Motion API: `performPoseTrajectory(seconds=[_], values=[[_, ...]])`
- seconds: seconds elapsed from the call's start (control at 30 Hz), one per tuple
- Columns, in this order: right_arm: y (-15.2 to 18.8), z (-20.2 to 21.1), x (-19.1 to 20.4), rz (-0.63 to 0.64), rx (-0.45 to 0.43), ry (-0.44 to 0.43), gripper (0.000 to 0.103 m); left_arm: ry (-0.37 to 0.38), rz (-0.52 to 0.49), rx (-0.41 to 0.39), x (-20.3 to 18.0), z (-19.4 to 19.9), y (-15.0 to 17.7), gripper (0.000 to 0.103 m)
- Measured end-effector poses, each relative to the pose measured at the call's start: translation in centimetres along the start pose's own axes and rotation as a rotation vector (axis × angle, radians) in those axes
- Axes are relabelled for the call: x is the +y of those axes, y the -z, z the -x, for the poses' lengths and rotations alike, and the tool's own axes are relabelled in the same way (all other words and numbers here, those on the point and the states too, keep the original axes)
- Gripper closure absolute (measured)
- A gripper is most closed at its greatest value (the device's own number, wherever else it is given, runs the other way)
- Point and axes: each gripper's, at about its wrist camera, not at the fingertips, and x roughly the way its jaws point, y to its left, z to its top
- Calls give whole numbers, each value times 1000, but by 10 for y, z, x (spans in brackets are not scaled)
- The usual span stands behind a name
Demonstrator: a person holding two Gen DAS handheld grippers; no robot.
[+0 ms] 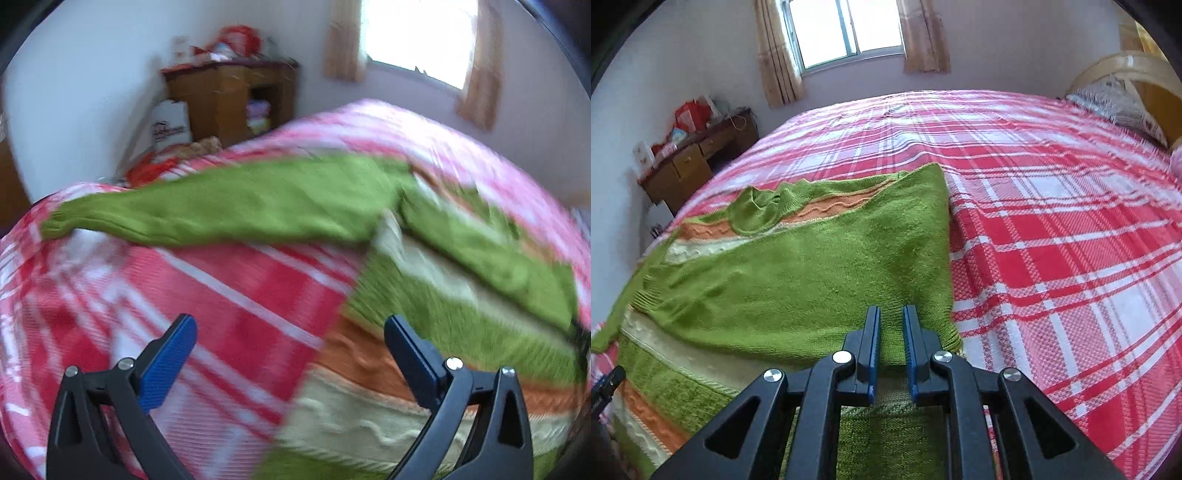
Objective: Fold small clothes
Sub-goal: 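Grasp the cuff of the other green sleeve with the left tool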
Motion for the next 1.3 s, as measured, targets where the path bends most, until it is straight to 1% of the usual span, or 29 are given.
performPoseTrajectory(seconds=[0.07, 0.13, 0.17, 0.27, 0.3, 0.33, 0.37, 0.43, 0.47, 0.5, 0.53, 0.57, 0.6, 0.63, 0.67, 0.73, 0.77, 0.8, 0.83, 0.87, 0.9, 0.93, 0.97, 1.07, 1.13, 1.2, 1.23, 1.3], values=[[0, 1, -5, -27, -3, -32, 90, -24, 58, -51, 27, 12, -15, 0], [0, 2, -6, -36, -2, -42, 90, -77, 134, -87, 60, 19, -33, 0], [0, 2, -6, -35, -2, -42, 90, -111, 188, -106, 84, 21, -44, 0], [0, 2, -4, -25, -1, -31, 90, -208, 332, -126, 141, 15, -64, 0], [0, 2, -4, -23, -1, -29, 90, -231, 381, -124, 160, 11, -69, 2], [0, 2, -4, -23, -1, -29, 90, -247, 422, -117, 173, 7, -72, 9], [0, 2, -5, -23, -1, -29, 90, -258, 475, -99, 189, 0, -76, 13], [0, 2, -4, -23, -1, -29, 90, -243, 573, -43, 219, -16, -79, 23], [0, 2, -4, -22, 0, -28, 90, -234, 608, -21, 223, -25, -78, 26], [0, 2, -4, -21, 0, -26, 90, -223, 637, -8, 232, -31, -78, 32], [0, 2, -4, -19, 0, -24, 90, -222, 657, 1, 237, -35, -77, 38], [0, 2, -3, -17, 0, -22, 90, -221, 670, 11, 243, -42, -77, 40], [0, 2, -3, -16, 0, -21, 90, -220, 679, 23, 247, -48, -76, 45], [0, 2, -3, -16, 0, -20, 90, -217, 688, 33, 244, -51, -74, 52], [0, 2, -2, -16, 0, -20, 90, -223, 697, 39, 245, -54, -73, 53], [0, 2, -2, -17, 0, -20, 90, -258, 672, 29, 238, -55, -71, 62], [0, 2, -2, -16, 0, -20, 90, -276, 654, 23, 235, -55, -70, 64], [0, 2, -2, -16, 0, -19, 90, -287, 648, 18, 233, -55, -70, 69], [0, 2, -2, -14, 0, -17, 90, -299, 641, 12, 232, -53, -68, 79], [0, 2, -2, -12, 0, -15, 90, -314, 626, 2, 231, -52, -69, 86], [0, 2, -1, -11, 0, -13, 90, -312, 617, -9, 235, -52, -71, 93], [0, 2, -1, -10, 0, -11, 90, -307, 613, -11, 234, -53, -72, 95], [0, 2, -1, -10, 0, -12, 90, -304, 601, -13, 232, -53, -74, 95], [0, 2, -1, -13, 0, -14, 90, -330, 536, -15, 222, -55, -81, 96], [0, 2, -1, -13, -1, -15, 90, -328, 508, -30, 214, -52, -87, 97], [0, 2, -1, -13, 0, -14, 90, -285, 473, -76, 195, -40, -99, 97], [0, 2, -1, -13, -1, -15, 90, -264, 440, -104, 183, -33, -105, 97], [0, 2, -1, -13, -1, -15, 90, -205, 336, -176, 144, -14, -118, 97]])
